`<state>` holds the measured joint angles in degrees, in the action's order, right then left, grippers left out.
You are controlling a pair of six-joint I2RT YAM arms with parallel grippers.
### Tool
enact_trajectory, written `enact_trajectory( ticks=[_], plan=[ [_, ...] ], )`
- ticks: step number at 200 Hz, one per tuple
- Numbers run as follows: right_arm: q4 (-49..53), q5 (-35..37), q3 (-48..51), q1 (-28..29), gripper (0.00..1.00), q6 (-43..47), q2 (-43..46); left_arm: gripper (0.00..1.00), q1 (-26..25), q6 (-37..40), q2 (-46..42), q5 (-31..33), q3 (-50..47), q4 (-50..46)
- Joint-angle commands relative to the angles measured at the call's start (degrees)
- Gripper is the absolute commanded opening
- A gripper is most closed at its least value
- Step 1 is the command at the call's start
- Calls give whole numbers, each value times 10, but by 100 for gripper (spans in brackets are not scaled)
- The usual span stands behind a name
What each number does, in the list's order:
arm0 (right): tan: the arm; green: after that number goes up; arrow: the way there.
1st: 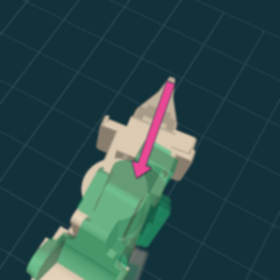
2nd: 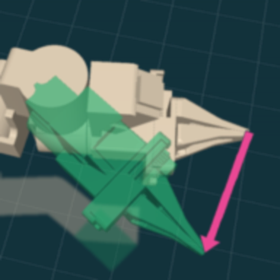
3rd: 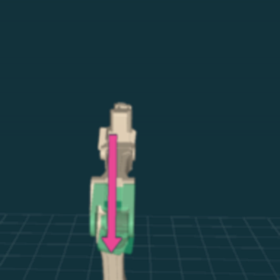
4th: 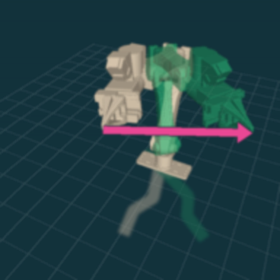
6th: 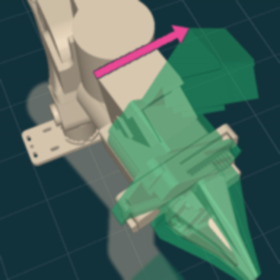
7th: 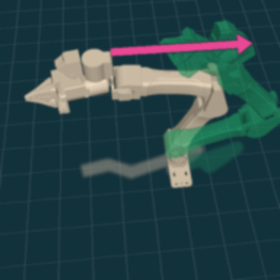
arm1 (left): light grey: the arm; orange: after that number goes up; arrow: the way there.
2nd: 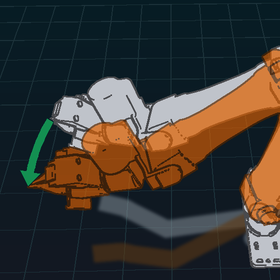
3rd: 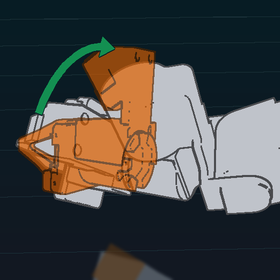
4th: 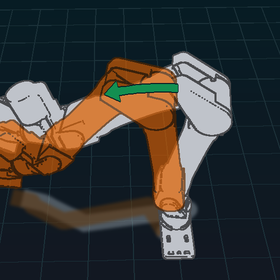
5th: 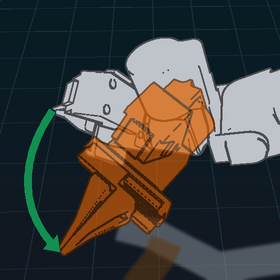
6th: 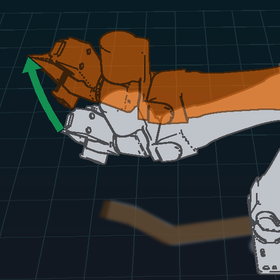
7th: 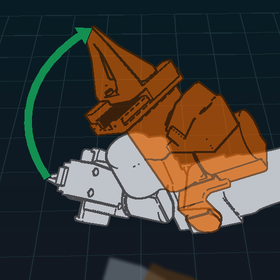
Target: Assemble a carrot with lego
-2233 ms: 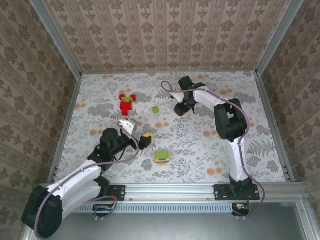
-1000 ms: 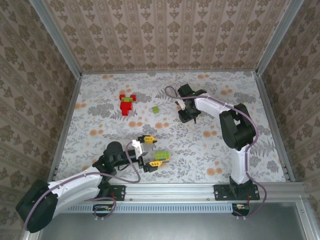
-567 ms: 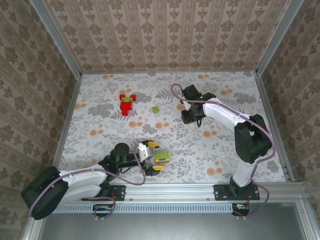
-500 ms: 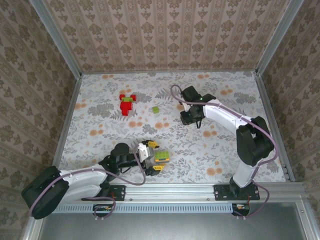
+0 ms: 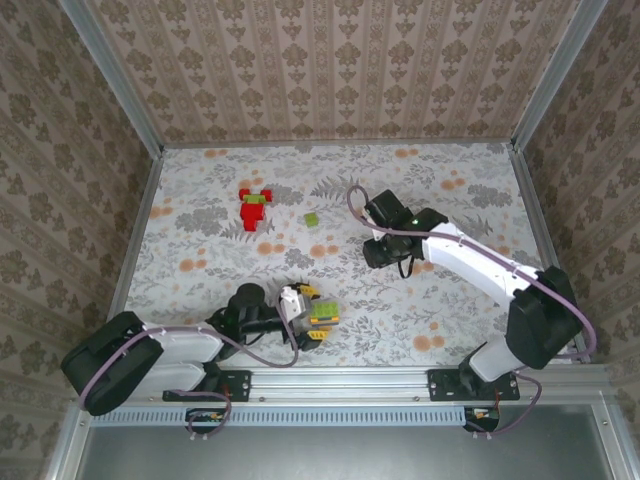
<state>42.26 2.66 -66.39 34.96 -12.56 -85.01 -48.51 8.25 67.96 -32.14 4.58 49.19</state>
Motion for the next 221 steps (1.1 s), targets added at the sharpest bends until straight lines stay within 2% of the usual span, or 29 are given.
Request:
enact_trajectory(
  ticks=[1,32,73,129,177,221],
  plan=[
    [36,21,14,23,32,-30,31,93,9,16,-8,-32,9,24],
    [44,32,29,40,32,-44,49,87,19,22,13,-70,16,35],
    [50,39,40,44,32,-55,74,70,33,27,65,-111,32,64],
    [59,42,34,58,31,-63,78,53,44,15,133,-127,42,127],
    [49,20,45,73,30,-89,78,39,46,19,132,-131,41,130],
    [64,19,26,106,25,-177,57,32,45,27,113,-134,35,106]
  ],
)
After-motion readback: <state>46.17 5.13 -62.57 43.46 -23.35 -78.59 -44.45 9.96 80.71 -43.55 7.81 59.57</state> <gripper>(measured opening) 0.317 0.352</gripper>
